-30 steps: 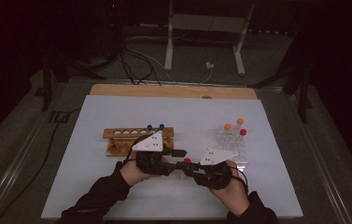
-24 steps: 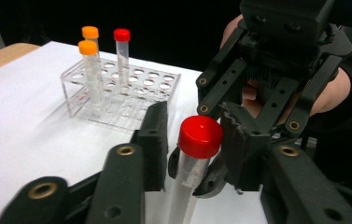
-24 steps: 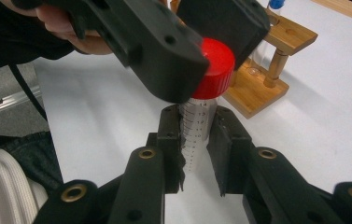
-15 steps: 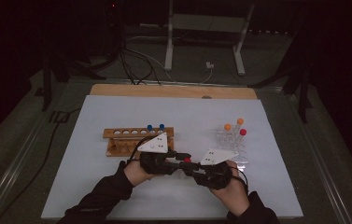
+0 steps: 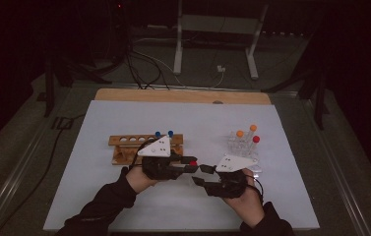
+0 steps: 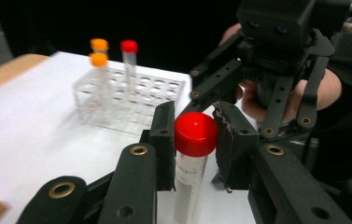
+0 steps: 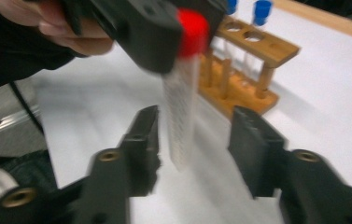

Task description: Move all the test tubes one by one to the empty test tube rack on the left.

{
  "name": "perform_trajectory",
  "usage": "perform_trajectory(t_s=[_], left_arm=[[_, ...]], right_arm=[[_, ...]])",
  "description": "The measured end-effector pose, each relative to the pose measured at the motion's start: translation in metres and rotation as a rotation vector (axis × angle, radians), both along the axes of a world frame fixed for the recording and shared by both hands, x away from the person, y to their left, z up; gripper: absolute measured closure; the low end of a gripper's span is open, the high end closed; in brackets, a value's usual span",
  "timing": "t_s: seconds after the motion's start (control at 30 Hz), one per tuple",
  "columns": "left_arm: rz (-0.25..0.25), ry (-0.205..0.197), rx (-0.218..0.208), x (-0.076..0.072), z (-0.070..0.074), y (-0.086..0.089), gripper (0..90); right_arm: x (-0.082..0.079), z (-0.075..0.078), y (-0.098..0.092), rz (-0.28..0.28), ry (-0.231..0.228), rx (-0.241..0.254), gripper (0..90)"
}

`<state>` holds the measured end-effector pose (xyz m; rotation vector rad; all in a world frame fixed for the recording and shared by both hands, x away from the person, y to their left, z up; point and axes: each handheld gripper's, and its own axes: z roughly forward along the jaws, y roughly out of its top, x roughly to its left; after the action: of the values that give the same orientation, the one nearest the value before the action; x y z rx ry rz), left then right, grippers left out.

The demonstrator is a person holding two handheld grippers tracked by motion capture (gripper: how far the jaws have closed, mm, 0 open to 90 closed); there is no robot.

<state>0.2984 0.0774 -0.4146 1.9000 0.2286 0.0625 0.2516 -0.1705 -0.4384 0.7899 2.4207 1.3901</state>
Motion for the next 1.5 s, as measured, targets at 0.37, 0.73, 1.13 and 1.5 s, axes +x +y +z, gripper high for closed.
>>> perform_trajectory(t_s=[0.37, 0.73, 1.13, 1.5], left_arm=[[0.133, -0.058, -0.028, 0.011, 0.033, 0.047, 71.7], [0.279, -0.082, -0.019, 0.033, 0.044, 0.089, 71.7], [0.392, -0.071, -0.038, 0.059, 0.039, 0.111, 71.7], [0.442, -0.046, -0.025, 0.077, 0.015, 0.11, 71.7]], right_arm=[[0.006, 0.001, -0.009, -0.052, 0.048, 0.064, 14.4], [0.002, 0.005, -0.017, -0.073, -0.002, 0.082, 0.0], [0.003, 0.007, -0.023, -0.076, 0.005, 0.113, 0.0], [0.002, 0.007, -0.025, -0.067, 0.005, 0.127, 0.0]])
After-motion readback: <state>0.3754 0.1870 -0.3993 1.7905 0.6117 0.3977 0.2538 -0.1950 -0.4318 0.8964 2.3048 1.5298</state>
